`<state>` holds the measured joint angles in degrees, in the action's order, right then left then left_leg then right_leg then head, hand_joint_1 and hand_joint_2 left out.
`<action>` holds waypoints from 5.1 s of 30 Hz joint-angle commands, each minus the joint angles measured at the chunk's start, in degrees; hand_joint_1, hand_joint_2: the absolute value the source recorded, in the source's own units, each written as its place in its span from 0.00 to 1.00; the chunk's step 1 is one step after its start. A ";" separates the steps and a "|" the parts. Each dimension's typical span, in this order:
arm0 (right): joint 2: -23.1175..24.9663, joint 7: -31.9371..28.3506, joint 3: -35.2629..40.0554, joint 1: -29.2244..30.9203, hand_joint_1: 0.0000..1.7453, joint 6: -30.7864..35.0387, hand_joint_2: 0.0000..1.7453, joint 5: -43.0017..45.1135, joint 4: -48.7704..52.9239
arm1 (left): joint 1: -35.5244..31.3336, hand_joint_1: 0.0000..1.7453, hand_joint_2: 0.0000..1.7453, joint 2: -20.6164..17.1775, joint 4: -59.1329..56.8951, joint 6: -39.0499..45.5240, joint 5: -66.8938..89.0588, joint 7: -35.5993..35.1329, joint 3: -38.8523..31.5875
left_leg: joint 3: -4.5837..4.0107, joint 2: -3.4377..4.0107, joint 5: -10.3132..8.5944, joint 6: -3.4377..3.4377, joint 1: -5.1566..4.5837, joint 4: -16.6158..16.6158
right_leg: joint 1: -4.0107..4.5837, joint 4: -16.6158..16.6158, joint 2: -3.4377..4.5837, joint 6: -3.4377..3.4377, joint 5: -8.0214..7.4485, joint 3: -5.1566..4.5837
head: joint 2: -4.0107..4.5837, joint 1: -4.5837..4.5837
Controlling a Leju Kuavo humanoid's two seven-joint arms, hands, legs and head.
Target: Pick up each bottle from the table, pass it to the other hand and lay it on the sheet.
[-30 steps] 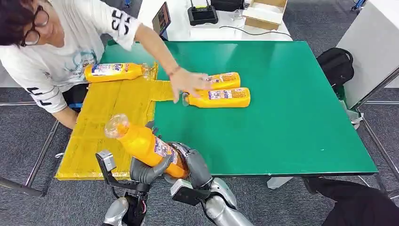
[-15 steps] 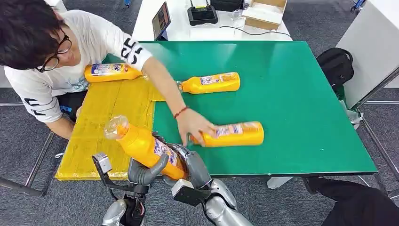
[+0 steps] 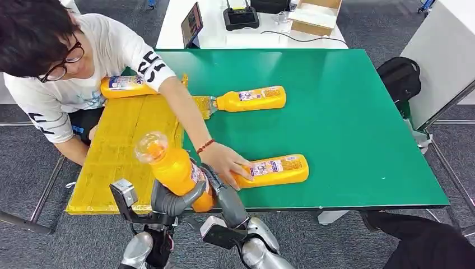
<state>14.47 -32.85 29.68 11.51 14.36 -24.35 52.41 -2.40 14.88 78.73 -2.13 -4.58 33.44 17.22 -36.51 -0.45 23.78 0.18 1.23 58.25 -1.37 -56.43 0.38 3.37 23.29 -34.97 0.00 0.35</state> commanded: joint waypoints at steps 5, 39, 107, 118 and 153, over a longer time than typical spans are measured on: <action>-2.06 1.05 -2.59 -2.89 0.00 -4.44 0.00 7.78 18.77 | -13.13 1.00 1.00 -4.31 -7.40 18.94 15.92 5.18 -11.50 | 0.22 -0.03 0.02 -0.03 0.00 -0.05 | 0.04 -0.01 -0.09 -0.18 0.03 0.21 | 0.00 -0.02; -0.78 -3.87 -4.14 -3.93 0.00 5.63 0.00 18.07 29.78 | -36.12 1.00 1.00 -15.36 -56.71 33.10 73.58 -8.42 -18.45 | 0.33 0.07 0.01 -0.01 0.06 -0.01 | 0.10 -0.03 -0.10 -0.22 0.08 0.35 | 0.00 0.00; -8.33 10.31 -7.89 -2.11 0.00 7.85 1.00 -3.92 25.91 | -14.89 0.00 1.00 -3.54 -8.27 23.31 17.07 6.56 -22.93 | 0.46 -0.05 -0.11 0.02 0.00 -0.06 | 0.01 0.04 -0.06 -0.09 -0.01 0.54 | 0.00 -0.02; -18.32 26.12 -11.62 2.06 0.00 -5.81 1.00 -18.26 18.78 | -7.07 0.00 1.00 -4.33 -4.22 23.43 16.13 6.56 -18.71 | 0.40 -0.09 -0.01 -0.04 -0.02 -0.07 | 0.02 0.10 -0.10 -0.13 0.02 0.52 | 0.00 -0.02; -21.70 30.44 -6.25 15.27 0.00 -17.62 1.00 -17.26 -5.85 | -10.80 0.00 1.00 -2.84 -16.39 18.56 16.48 6.56 -18.12 | 0.47 0.00 -0.02 -0.03 0.00 -0.06 | 0.05 0.08 -0.06 -0.18 0.00 0.54 | 0.00 -0.02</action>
<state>-5.77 -2.60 19.96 20.20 2.03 -43.01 58.08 -9.76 12.09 68.85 17.29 12.44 40.22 -0.96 -36.33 -0.50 23.70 0.23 1.23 58.24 -1.37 -56.42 0.36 3.37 23.25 -34.73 0.00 0.33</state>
